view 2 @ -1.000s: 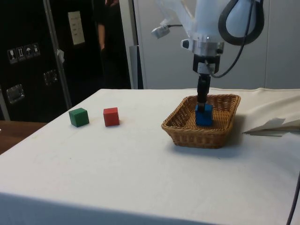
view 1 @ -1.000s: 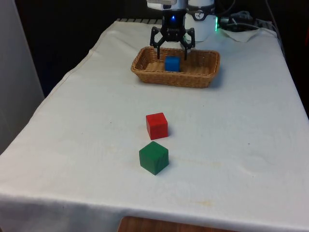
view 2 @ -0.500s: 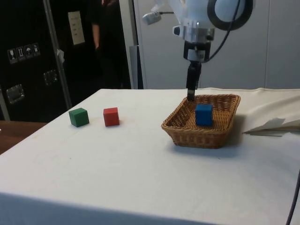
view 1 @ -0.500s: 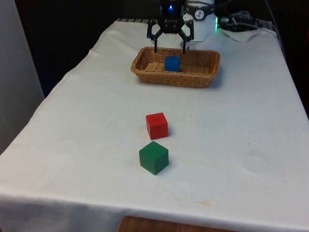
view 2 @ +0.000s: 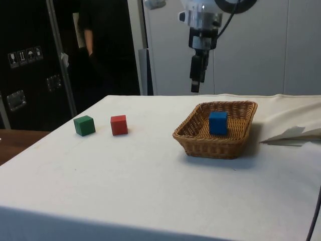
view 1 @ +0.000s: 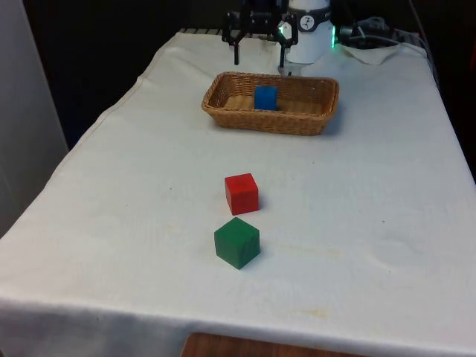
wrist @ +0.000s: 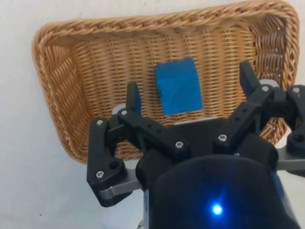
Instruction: Pick up the blue cube and place it into the basket.
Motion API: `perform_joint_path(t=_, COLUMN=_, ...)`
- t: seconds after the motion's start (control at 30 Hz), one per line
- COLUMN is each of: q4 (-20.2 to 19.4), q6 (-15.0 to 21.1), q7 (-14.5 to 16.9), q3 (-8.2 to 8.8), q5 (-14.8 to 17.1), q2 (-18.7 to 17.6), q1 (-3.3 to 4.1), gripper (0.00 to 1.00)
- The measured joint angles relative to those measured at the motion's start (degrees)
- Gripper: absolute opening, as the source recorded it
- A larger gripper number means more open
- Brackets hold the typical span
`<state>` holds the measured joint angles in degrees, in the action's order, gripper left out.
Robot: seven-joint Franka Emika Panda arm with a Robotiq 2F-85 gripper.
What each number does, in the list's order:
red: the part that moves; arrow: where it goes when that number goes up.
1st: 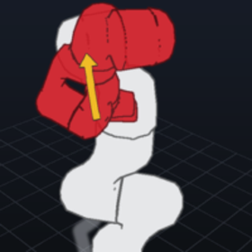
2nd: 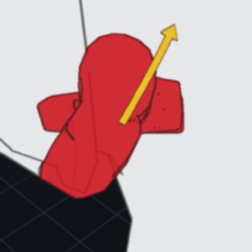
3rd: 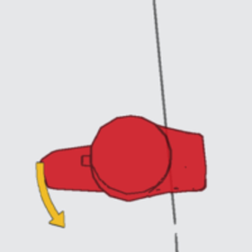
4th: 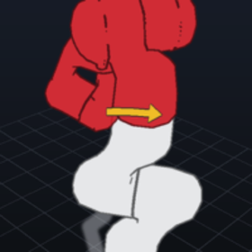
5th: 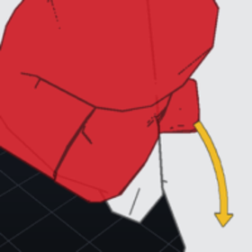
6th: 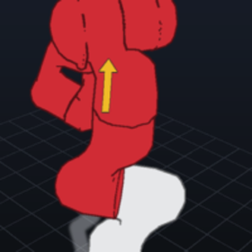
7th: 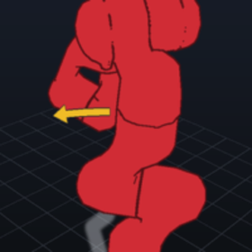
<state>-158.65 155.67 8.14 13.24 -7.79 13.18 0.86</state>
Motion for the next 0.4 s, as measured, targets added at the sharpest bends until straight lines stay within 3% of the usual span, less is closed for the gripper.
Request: perform_joint_path(t=0.4, q4=3.4, q6=-4.0, q7=-0.4, q3=-0.29, q5=1.0, q2=0.7, q1=0.23, gripper=1.00)
